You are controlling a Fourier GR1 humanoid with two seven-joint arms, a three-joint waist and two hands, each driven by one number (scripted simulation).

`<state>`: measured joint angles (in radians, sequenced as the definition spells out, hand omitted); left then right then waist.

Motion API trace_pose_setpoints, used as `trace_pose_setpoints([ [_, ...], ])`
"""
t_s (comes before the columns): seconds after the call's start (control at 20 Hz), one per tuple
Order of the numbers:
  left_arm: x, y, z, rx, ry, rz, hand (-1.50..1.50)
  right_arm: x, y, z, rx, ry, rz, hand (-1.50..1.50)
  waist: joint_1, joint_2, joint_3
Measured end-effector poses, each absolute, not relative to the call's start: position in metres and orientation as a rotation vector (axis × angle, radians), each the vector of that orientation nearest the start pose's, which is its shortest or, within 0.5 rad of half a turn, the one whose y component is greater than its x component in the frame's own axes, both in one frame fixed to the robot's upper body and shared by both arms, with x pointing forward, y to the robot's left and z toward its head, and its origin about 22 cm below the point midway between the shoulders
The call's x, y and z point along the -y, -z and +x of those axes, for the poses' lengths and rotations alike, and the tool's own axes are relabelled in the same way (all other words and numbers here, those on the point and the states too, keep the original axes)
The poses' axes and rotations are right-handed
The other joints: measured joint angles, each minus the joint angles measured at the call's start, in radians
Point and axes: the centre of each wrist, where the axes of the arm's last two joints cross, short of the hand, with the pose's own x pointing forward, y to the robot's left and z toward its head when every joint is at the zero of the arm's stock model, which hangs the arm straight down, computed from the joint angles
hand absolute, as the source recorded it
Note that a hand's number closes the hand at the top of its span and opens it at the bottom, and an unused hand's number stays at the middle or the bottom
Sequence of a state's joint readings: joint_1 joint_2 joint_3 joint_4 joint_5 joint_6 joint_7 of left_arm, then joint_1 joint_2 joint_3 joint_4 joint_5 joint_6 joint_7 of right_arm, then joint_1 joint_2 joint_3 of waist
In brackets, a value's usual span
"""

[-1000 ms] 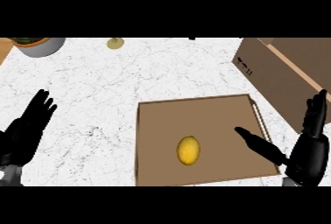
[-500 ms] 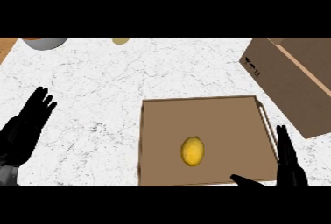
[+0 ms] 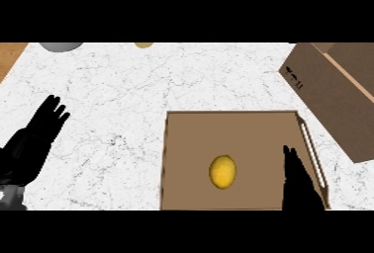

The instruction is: Pick the lemon from the tray and place it in the cardboard box

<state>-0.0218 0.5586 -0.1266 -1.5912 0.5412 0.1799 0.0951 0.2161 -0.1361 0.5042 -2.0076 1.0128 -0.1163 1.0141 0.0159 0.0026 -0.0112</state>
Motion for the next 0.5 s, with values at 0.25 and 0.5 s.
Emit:
trace_pose_setpoints([
  [0.25, -0.323, -0.053, 0.247, 1.449, -0.026, 0.05, 0.0, 0.123, -0.087, 0.169, 0.944, -0.496, -0.856, -1.5, 0.004, 0.0, 0.005],
  [0.5, -0.318, -0.048, 0.246, 1.444, -0.029, 0.049, 0.0, 0.113, -0.1, 0.17, 0.939, -0.53, -0.825, -1.5, -0.002, -0.001, 0.007],
])
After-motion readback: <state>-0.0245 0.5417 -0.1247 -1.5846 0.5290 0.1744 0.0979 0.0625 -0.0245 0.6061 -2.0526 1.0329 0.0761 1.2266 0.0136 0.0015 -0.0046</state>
